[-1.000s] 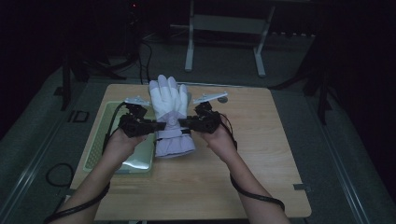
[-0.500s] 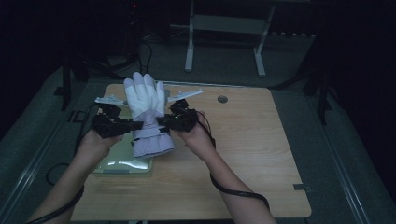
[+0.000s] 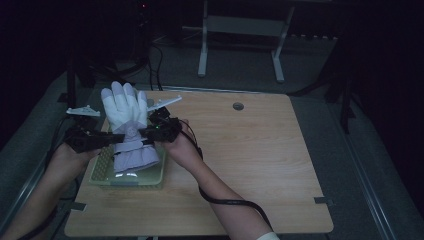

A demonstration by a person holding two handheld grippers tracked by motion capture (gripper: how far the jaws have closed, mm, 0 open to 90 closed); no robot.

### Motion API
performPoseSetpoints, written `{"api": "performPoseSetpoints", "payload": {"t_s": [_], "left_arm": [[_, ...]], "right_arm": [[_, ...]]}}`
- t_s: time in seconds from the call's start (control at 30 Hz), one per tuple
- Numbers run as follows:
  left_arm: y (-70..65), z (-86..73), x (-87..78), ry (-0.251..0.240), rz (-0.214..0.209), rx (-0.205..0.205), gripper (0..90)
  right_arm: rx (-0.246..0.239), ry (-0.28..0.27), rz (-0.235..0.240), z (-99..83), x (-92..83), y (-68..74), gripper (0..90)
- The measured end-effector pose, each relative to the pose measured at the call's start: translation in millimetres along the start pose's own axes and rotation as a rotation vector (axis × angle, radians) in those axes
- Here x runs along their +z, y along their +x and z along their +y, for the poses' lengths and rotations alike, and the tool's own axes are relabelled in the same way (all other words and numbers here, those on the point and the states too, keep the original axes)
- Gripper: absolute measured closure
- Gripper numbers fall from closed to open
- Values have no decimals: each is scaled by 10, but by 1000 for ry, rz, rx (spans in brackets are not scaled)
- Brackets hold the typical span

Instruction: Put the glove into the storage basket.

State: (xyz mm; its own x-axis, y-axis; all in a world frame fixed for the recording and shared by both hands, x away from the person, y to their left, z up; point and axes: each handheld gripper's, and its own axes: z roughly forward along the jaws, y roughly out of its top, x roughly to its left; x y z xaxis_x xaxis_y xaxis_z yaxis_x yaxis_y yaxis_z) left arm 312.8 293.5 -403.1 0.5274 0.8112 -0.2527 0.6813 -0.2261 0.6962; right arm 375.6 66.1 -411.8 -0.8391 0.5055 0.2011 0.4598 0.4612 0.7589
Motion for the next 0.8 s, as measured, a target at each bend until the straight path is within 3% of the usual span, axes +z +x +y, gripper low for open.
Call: {"api": "performPoseSetpoints", "payload": {"t_s": [0.13,0.43,0.5,0.67,0.8], "left_arm": [[163,-133,147,5,-32,-35,820],[349,-405,488,66,-29,-85,818],[415,-508,605,84,-28,-116,818],[461,-554,697,105,-16,-142,819],[466,-529,770,134,25,-138,818]], "right_arm": [[8,30,-17,-60,164,-23,787],[40,127,-30,-285,555,-123,787],[29,169,-57,-381,700,-120,787],[39,209,-76,-422,837,-135,786],[32,236,-106,-412,926,-143,786]]}}
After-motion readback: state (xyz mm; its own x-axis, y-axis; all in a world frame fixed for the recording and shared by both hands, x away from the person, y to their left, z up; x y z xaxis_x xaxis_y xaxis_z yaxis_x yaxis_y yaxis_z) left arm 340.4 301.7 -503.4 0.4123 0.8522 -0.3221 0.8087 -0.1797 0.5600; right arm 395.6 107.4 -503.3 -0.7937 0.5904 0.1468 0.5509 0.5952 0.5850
